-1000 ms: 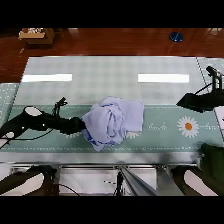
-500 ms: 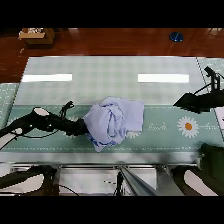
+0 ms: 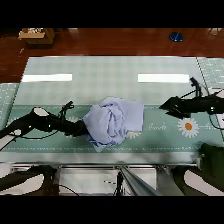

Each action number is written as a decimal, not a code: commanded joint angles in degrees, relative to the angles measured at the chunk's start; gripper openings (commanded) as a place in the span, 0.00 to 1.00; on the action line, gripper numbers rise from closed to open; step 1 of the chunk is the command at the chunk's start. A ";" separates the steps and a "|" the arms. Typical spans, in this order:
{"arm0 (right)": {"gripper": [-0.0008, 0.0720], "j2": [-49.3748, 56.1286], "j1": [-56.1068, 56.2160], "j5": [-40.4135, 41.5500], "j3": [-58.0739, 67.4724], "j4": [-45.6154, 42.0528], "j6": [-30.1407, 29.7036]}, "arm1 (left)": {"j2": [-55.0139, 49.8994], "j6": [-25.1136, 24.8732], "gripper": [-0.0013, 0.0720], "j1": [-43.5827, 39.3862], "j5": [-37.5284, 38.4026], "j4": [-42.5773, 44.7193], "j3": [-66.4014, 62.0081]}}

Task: Fold the shirts.

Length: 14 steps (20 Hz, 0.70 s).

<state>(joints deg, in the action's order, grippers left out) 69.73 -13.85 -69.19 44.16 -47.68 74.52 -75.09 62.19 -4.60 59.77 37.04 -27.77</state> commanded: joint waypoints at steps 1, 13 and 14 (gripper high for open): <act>0.82 4.92 6.29 6.40 -2.14 2.71 -0.66 | 1.97 -0.04 0.04 0.00 1.62 -1.05 -0.17; 0.66 15.96 22.69 23.96 -2.08 13.31 2.80 | 3.23 -0.04 0.04 0.00 2.40 -1.09 -0.59; 0.62 16.44 23.67 23.98 -2.08 13.35 2.75 | 3.23 -0.04 0.04 0.00 2.40 -1.09 -1.09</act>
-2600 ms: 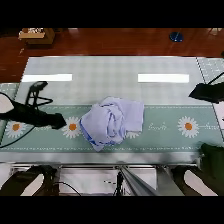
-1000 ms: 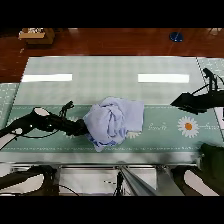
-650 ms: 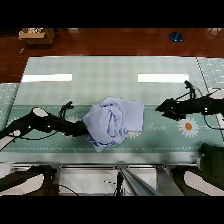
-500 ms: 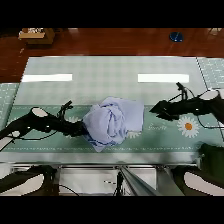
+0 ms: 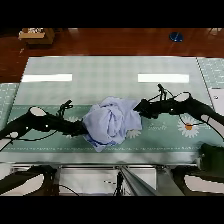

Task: Fold the shirts.

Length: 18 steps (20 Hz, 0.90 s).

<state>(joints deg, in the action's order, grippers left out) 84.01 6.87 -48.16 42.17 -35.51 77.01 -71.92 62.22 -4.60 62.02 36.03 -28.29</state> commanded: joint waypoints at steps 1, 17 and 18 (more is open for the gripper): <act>0.38 2.25 3.34 2.97 -0.09 0.98 0.09 | 0.07 -0.11 0.04 0.00 0.15 -0.09 -1.40; 0.05 -35.93 -17.33 -6.32 25.75 -7.17 -5.11 | 24.15 2.12 0.04 14.71 9.01 0.63 -46.99; 0.05 -37.20 -17.66 -6.29 27.23 -7.45 -4.74 | 24.81 2.12 0.04 15.63 9.01 0.63 -49.96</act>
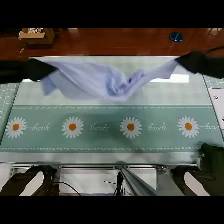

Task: Fold the shirts.

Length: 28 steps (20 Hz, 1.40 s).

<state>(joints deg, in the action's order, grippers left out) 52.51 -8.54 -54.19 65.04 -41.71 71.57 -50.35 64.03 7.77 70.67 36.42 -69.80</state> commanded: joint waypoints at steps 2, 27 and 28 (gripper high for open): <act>0.05 -7.48 -2.47 -0.31 7.82 -3.37 2.49 | 3.89 0.31 0.04 4.68 0.37 0.44 -14.36; 0.05 -6.75 -2.32 -14.21 50.23 -37.44 11.15 | 12.22 28.72 0.04 4.96 19.61 0.17 -36.68; 0.05 -4.96 -2.32 -15.98 50.18 -39.12 11.15 | 12.22 29.75 0.04 4.96 21.81 1.07 -34.34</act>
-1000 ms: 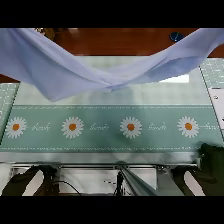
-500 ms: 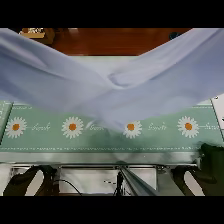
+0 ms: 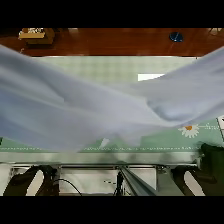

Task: Fold the shirts.

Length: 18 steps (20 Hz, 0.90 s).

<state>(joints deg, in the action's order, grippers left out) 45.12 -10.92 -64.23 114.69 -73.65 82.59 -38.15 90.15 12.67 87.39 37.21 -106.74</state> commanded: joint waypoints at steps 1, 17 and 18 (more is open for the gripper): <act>0.05 4.42 0.07 -6.67 0.52 -6.88 0.13 | 0.13 3.58 0.04 0.04 6.29 0.48 5.53; 0.05 56.96 10.19 -4.09 0.52 13.51 0.09 | -19.50 -14.82 0.04 -5.97 -20.39 0.44 54.73; 0.05 58.58 10.97 -3.10 0.52 12.02 0.17 | -22.10 -16.11 0.04 -6.36 -20.81 0.44 54.73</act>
<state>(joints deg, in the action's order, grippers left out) 97.54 -2.96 -70.06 115.15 -60.16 82.72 -53.84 78.08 8.05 69.87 37.52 -54.24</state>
